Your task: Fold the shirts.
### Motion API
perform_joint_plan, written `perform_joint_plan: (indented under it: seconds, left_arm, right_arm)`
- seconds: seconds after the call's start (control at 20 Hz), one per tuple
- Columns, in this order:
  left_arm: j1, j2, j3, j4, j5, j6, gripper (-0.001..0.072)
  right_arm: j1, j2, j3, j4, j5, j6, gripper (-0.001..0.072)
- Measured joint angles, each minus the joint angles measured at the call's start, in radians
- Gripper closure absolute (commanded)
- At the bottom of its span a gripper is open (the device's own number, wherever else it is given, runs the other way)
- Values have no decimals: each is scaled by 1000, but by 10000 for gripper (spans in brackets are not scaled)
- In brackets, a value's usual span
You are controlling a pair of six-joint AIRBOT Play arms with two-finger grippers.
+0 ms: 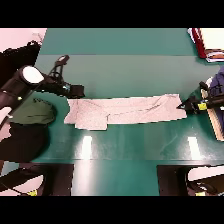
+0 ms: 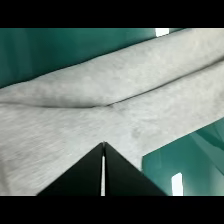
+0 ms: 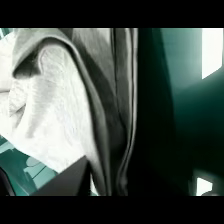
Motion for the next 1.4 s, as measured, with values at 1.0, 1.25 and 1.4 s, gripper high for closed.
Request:
perform_joint_plan:
  seconds: [1.0,1.25,1.4]
  left_arm:
    - [-380,-552,338,-190,126,-6,685]
    - [-383,-564,346,-182,111,-5,685]
    - [-354,-558,374,-172,74,-3,685]
  right_arm:
    - [365,412,188,284,50,81,694]
    - [472,422,287,293,50,112,694]
    - [539,424,320,296,40,119,694]
